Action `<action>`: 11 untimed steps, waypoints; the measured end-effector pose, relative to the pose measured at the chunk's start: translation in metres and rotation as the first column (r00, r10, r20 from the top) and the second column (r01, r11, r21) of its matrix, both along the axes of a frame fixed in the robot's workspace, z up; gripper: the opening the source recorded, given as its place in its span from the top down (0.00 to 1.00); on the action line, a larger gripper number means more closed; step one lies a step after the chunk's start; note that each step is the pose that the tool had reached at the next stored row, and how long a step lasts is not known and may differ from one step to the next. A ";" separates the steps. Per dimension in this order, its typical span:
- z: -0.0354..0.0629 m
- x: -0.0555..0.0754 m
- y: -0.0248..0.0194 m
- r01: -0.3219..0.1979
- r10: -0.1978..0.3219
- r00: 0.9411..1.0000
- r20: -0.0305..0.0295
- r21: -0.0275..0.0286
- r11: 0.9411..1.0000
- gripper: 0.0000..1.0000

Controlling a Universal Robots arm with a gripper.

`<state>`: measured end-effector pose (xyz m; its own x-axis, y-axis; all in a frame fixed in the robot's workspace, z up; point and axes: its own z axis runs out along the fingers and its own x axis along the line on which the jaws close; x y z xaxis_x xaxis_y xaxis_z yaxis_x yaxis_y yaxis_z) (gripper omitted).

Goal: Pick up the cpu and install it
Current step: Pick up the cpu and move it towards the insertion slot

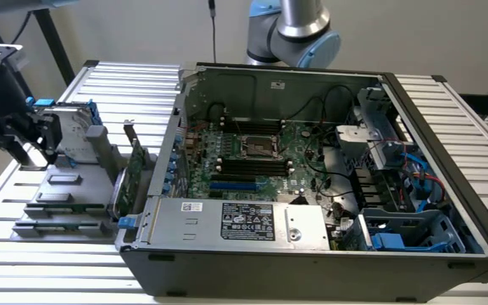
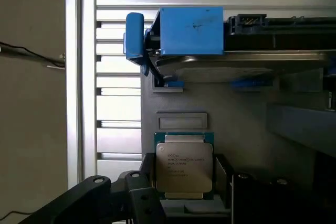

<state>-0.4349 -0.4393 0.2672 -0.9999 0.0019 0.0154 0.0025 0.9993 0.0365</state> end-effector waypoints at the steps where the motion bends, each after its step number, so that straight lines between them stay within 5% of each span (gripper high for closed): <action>1: 0.0045 0.001 0.0000 0.000 0.000 1.000 -0.001 0.000 1.000 0.45; 11: 0.0502 0.024 0.0000 -0.009 0.009 1.000 -0.005 0.001 1.000 0.45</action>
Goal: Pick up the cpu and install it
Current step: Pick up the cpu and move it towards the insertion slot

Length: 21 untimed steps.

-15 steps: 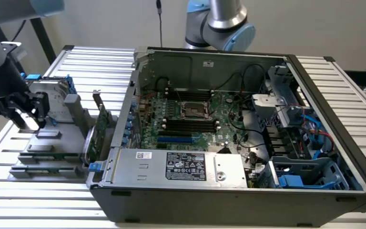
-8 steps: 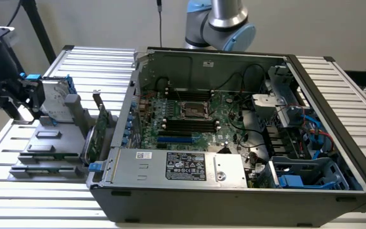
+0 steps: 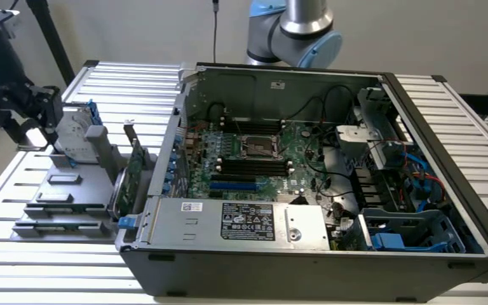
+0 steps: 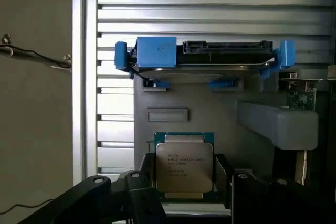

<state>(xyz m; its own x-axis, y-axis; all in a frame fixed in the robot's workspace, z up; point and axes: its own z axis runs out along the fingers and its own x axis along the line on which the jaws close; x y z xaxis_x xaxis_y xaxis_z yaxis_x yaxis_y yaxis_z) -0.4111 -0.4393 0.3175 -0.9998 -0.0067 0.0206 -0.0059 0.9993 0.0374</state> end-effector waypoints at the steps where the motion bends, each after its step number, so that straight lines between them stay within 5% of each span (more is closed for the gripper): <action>1: 0.0044 0.003 0.0000 -0.001 0.001 1.000 0.000 0.000 1.000 0.45; 9: 0.0405 0.022 0.0000 -0.026 0.026 1.000 -0.003 0.007 1.000 0.45; 21: 0.0677 0.054 -0.0008 -0.062 0.062 0.998 -0.001 0.050 0.997 0.45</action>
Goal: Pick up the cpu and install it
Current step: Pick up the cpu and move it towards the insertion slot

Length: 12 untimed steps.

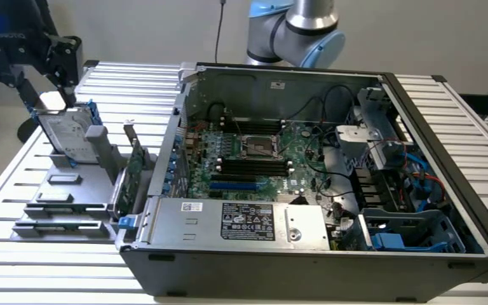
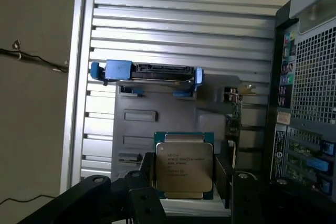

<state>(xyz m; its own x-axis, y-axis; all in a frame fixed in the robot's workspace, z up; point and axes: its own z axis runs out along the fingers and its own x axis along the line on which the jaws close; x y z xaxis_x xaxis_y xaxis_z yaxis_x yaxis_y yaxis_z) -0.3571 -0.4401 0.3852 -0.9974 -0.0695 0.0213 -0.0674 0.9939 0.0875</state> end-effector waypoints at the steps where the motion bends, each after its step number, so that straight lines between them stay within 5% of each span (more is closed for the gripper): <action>1: 0.0009 0.004 0.0000 -0.002 0.002 1.000 0.000 0.004 1.000 0.45; 12: 0.0067 0.053 0.0000 -0.010 0.010 1.000 0.000 0.053 0.999 0.45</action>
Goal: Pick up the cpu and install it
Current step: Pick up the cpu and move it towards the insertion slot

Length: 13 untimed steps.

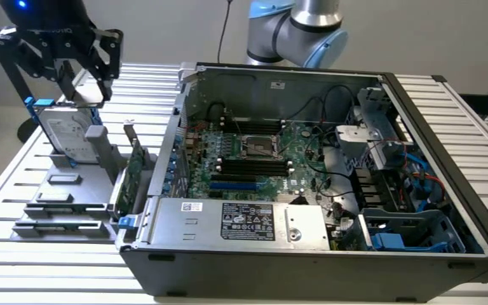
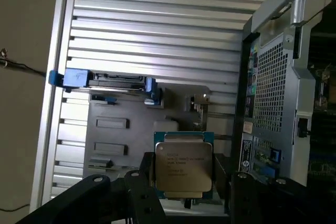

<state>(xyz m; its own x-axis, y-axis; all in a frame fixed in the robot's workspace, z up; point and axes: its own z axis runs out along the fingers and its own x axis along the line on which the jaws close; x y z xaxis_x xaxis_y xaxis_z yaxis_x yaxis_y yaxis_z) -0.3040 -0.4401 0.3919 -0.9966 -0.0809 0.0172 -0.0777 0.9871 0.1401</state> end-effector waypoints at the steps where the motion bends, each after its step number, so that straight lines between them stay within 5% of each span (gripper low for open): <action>1: 0.0002 0.004 0.0000 0.000 0.000 1.000 0.000 0.004 1.000 0.45; 7: 0.0011 0.032 0.0000 -0.003 0.003 1.000 0.000 0.027 1.000 0.45; 13: 0.0011 0.059 0.0000 -0.003 0.003 1.000 0.000 0.032 0.999 0.45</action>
<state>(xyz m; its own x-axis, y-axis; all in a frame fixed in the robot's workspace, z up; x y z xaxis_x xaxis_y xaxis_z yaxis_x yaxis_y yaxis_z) -0.2450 -0.4400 0.3930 -0.9963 -0.0845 0.0146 -0.0807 0.9818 0.1720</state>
